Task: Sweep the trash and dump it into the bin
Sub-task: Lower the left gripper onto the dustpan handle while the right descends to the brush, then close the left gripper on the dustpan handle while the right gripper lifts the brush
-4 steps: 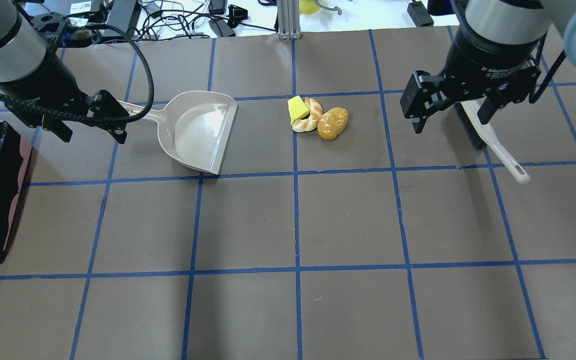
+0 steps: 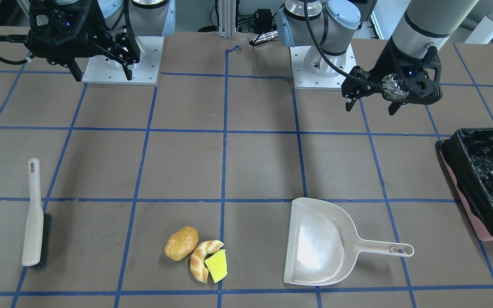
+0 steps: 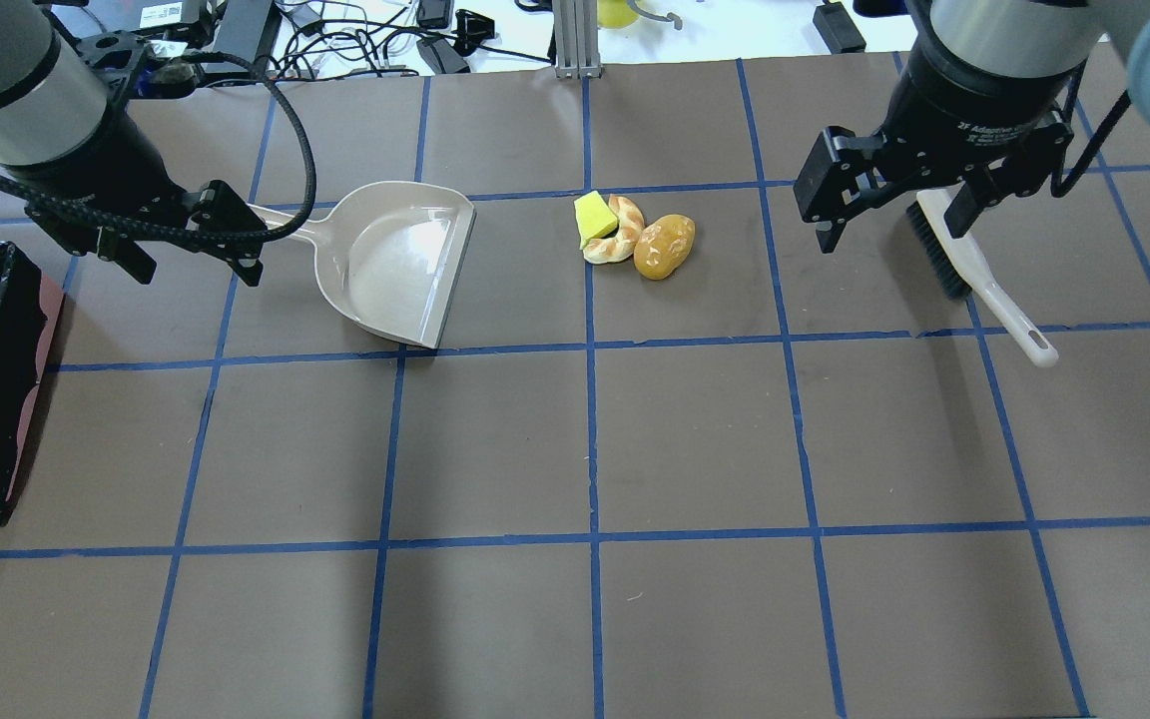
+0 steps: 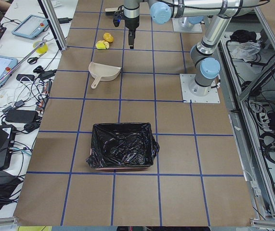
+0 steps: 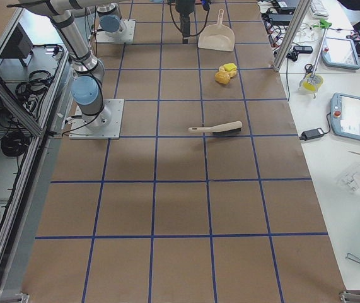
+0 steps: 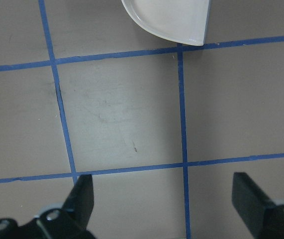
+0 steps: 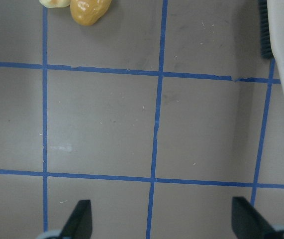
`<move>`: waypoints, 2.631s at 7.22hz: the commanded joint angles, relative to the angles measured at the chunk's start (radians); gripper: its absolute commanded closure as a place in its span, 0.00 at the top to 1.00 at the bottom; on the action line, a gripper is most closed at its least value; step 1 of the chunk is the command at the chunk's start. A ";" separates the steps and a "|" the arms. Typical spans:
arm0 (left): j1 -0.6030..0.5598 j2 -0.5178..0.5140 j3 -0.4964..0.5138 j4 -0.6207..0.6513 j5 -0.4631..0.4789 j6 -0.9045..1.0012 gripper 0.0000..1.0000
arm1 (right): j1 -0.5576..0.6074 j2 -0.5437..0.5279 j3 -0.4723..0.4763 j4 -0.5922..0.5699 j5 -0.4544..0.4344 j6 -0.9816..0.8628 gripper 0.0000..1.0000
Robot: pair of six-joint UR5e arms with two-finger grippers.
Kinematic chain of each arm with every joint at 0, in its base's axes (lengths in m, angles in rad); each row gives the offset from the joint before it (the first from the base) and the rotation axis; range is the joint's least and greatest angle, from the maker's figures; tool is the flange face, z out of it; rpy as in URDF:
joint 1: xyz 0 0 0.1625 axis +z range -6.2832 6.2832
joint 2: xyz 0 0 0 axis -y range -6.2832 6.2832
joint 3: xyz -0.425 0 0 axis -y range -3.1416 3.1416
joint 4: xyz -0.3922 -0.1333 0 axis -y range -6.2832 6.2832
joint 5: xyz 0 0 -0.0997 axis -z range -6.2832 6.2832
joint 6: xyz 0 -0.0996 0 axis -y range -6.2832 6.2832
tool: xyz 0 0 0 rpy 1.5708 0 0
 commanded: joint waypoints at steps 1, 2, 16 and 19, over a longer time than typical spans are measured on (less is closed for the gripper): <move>0.000 -0.013 -0.014 0.051 -0.001 0.224 1.00 | -0.018 0.048 0.010 -0.094 0.024 -0.014 1.00; -0.006 -0.027 -0.024 0.130 -0.013 0.290 1.00 | -0.045 0.060 0.044 -0.140 -0.017 -0.002 1.00; 0.042 -0.659 0.383 0.206 0.113 1.547 0.95 | -0.485 0.378 0.366 -0.653 -0.102 -0.730 0.83; 0.055 -0.691 0.374 0.232 0.134 1.545 0.94 | -0.484 0.381 0.366 -0.646 -0.102 -0.726 0.26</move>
